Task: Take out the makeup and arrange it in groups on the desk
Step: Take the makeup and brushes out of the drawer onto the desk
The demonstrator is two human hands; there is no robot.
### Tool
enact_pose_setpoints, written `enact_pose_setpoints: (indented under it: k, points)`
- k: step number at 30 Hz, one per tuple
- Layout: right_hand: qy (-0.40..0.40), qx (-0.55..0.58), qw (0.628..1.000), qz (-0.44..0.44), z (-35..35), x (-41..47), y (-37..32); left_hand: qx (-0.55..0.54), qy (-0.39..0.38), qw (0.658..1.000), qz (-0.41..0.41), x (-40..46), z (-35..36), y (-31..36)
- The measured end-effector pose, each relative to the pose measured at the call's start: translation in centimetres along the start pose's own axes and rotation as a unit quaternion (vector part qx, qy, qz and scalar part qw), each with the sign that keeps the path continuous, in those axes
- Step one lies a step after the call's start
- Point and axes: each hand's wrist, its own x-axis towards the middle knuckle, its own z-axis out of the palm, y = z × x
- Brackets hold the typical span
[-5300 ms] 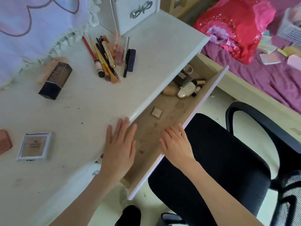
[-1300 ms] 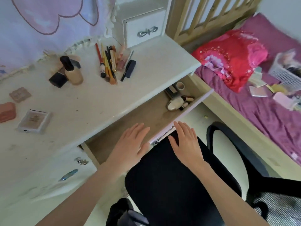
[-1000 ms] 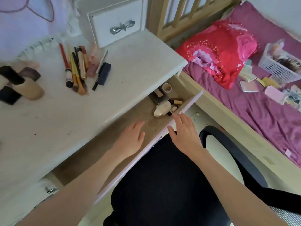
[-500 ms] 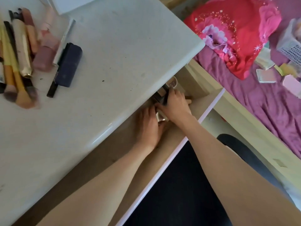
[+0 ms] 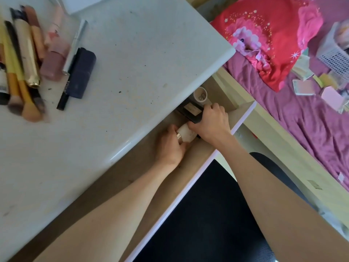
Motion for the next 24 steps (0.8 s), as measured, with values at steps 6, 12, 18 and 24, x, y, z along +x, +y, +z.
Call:
enact_pose_setpoints:
  k: [6, 12, 18, 24]
  points:
    - [0.039, -0.004, 0.999, 0.0, -1.0, -6.1, 0.3, -0.005, 0.024, 1.0, -0.006, -5.1, -3.0, 0.3]
    - [0.11, 0.131, 0.985, -0.019, -2.3, -13.5, 0.0, -0.057, 0.087, 0.995, -0.011, -13.5, -7.3, -0.2]
    - [0.159, 0.195, 0.963, -0.096, -2.8, -20.8, -2.9, -0.11, 0.17, 0.979, -0.006, -22.6, -12.1, -1.5]
    - [0.123, 0.18, 0.954, -0.206, -2.9, -25.3, -8.9, -0.183, 0.282, 0.941, -0.03, -27.7, -18.6, -4.5]
